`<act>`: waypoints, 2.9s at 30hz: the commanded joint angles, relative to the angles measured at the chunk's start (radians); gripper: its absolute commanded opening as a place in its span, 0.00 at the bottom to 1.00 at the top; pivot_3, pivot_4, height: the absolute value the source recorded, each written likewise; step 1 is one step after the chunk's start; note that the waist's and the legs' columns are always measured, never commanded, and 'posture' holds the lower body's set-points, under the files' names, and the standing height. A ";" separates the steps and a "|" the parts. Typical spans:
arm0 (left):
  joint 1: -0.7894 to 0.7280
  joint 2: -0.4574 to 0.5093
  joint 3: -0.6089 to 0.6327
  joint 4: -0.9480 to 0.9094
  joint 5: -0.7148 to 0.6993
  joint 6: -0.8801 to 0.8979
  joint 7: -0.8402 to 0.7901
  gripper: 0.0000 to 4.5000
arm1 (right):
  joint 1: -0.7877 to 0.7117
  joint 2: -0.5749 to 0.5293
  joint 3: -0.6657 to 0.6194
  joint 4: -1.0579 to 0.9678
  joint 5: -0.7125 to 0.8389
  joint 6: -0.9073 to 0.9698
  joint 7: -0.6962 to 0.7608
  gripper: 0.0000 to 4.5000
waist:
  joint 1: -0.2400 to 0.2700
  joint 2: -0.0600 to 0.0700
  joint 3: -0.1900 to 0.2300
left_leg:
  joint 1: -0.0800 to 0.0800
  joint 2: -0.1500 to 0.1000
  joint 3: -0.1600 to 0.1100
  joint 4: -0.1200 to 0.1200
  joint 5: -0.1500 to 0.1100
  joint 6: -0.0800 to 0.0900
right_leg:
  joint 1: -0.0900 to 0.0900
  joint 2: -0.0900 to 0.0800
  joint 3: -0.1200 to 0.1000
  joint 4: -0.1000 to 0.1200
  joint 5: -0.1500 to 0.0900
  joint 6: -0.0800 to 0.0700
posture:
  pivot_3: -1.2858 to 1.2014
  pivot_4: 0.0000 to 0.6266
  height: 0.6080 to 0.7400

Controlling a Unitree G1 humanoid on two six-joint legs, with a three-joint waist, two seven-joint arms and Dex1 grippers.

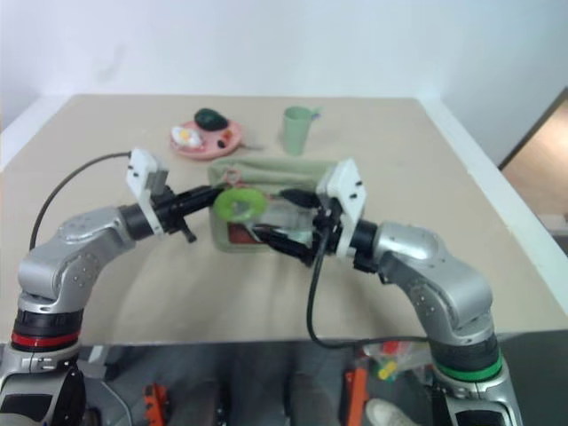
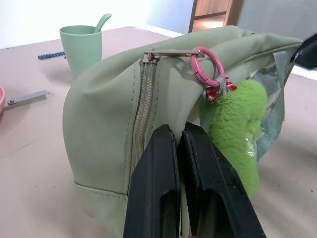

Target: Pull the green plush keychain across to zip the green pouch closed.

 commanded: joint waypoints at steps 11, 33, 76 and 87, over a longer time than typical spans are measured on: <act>0.009 -0.005 0.003 -0.048 -0.004 -0.045 0.012 0.00 | -0.128 0.159 0.069 0.141 -0.037 -0.009 -0.043 0.98 | -0.002 0.000 0.000 | 0.001 0.002 -0.002 -0.001 0.001 0.001 | 0.000 0.003 -0.001 0.000 0.001 -0.002 | 0.52 0.24 1.00; -0.007 -0.023 -0.031 -0.031 0.023 -0.072 0.020 0.00 | -0.191 0.203 0.087 0.290 -0.105 -0.030 -0.003 0.11 | -0.002 0.000 0.000 | -0.001 0.001 -0.003 -0.001 0.001 0.001 | -0.001 0.002 -0.002 0.000 0.001 -0.002 | 0.52 0.24 1.00; -0.005 -0.055 -0.064 0.005 0.069 -0.094 0.052 0.00 | -0.523 -0.175 -0.106 0.504 -0.123 -0.141 0.303 0.01 | 0.001 0.001 0.001 | -0.007 0.000 -0.007 -0.002 0.001 0.001 | -0.003 0.000 -0.006 -0.002 0.000 -0.003 | 0.52 0.24 1.00; -0.016 -0.084 -0.060 0.026 0.118 -0.147 0.104 0.00 | -0.423 -0.301 -0.130 0.583 -0.186 -0.193 0.339 0.01 | 0.003 0.001 0.001 | -0.007 0.000 -0.007 -0.002 0.001 0.001 | -0.003 0.000 -0.006 -0.002 0.000 -0.002 | 0.52 0.24 1.00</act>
